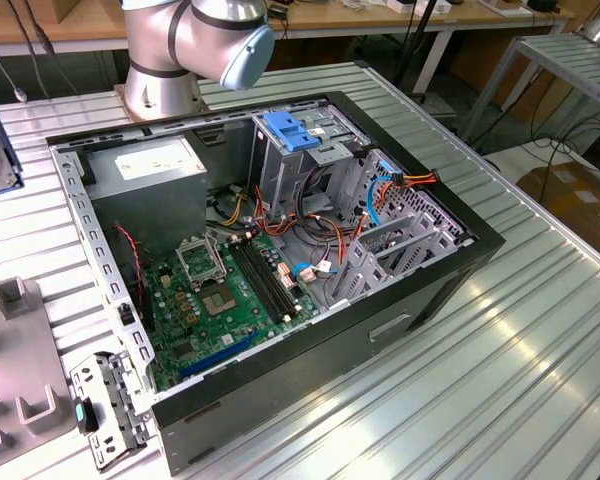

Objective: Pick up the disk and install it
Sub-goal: 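Pick up the disk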

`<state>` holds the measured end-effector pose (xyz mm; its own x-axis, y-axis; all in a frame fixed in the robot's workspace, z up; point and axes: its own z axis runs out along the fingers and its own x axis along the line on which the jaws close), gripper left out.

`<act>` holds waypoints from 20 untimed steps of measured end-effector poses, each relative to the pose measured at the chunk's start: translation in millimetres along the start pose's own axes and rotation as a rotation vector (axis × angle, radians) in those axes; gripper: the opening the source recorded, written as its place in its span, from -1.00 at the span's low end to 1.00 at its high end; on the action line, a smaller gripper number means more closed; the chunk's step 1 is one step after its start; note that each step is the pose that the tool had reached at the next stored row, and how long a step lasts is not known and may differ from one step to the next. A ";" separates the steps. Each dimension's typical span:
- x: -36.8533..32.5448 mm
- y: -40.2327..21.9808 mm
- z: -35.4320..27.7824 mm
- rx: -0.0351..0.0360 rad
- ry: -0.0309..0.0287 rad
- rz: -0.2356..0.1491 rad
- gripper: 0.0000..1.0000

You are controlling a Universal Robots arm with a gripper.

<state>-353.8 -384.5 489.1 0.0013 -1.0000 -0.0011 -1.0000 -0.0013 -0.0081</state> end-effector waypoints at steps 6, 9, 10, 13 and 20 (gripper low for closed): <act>0.1 -34.0 0.2 -0.0001 0.0001 0.000 -0.26; 0.1 -46.0 0.4 0.0000 0.0000 0.000 -0.26; 0.1 -53.1 0.4 -0.0001 0.0001 0.000 -0.26; 0.1 -65.1 0.5 0.0000 -0.0001 0.000 -0.26; 0.1 -90.3 0.7 -0.0001 0.0000 0.000 -0.26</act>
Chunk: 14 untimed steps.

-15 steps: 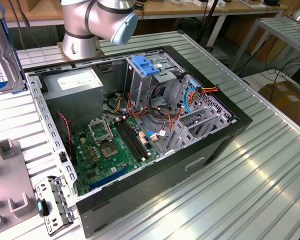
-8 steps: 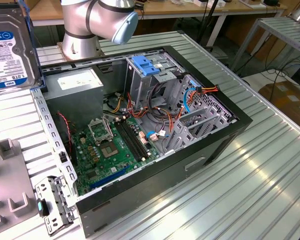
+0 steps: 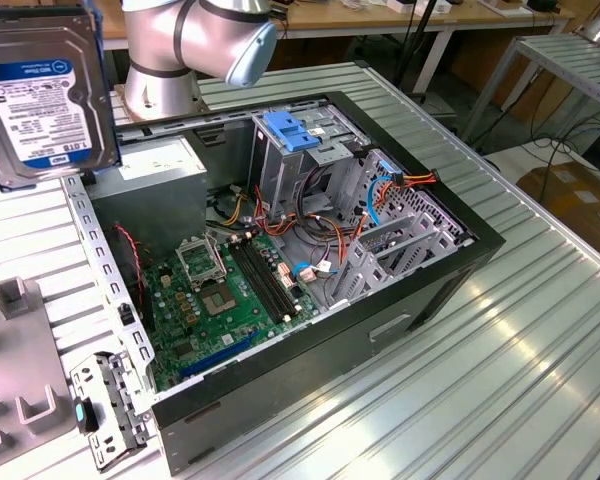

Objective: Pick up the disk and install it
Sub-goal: 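Pick up the disk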

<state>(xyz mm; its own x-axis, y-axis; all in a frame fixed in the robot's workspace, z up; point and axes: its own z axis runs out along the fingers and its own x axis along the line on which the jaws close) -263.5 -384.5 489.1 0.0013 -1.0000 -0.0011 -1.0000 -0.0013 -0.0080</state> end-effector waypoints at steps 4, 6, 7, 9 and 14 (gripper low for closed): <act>0.0 -20.9 0.2 0.0000 0.0000 0.000 -0.26; 0.0 -29.5 0.2 0.0000 0.0000 0.000 -0.26; 0.0 -32.8 0.2 0.0000 0.0000 0.000 -0.26; 0.1 -42.1 0.4 0.0001 0.0000 0.000 -0.26; 0.1 -83.0 0.7 0.0000 0.0000 0.001 -0.26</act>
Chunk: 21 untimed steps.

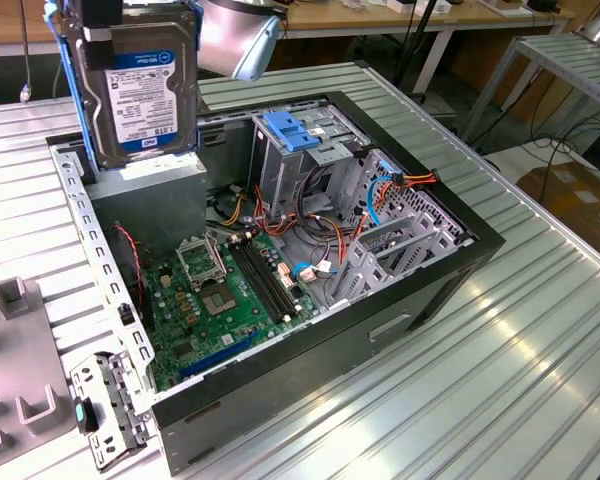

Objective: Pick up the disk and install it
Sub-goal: 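Pick up the disk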

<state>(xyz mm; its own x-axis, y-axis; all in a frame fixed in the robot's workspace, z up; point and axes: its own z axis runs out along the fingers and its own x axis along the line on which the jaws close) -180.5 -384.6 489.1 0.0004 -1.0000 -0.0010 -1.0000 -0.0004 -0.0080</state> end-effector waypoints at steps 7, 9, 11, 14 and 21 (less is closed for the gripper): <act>12.5 -15.8 1.4 0.0001 0.0001 0.024 -0.26; 14.9 -17.7 1.9 0.0001 0.0005 0.038 -0.26; 15.5 -21.5 2.1 0.0001 0.0016 0.041 -0.26; 15.7 -26.6 2.2 0.0001 0.0026 0.045 -0.26; 15.8 -56.2 2.6 0.0001 0.0036 0.055 -0.26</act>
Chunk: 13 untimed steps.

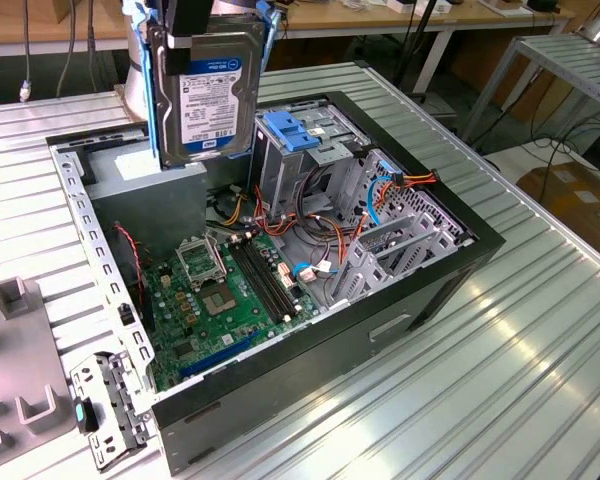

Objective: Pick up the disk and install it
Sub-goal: 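Pick up the disk, then insert the disk into the insertion slot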

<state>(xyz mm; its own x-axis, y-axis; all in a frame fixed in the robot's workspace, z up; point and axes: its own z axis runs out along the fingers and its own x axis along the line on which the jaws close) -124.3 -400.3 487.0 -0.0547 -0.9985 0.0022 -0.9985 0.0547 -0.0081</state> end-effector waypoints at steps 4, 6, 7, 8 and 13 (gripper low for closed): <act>-0.6 -12.5 0.1 0.0001 0.0001 0.003 -0.26; -0.7 -12.7 0.1 0.0000 0.0000 0.003 -0.26; -0.7 -12.7 0.1 0.0000 0.0000 0.003 -0.26; -0.7 -12.7 0.1 0.0000 0.0000 0.003 -0.26; -0.7 -12.8 0.1 0.0000 0.0001 0.003 -0.26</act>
<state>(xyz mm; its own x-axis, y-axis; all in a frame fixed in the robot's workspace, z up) -111.5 -400.3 487.0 -0.0575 -0.9983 0.0022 -0.9983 0.0575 -0.0081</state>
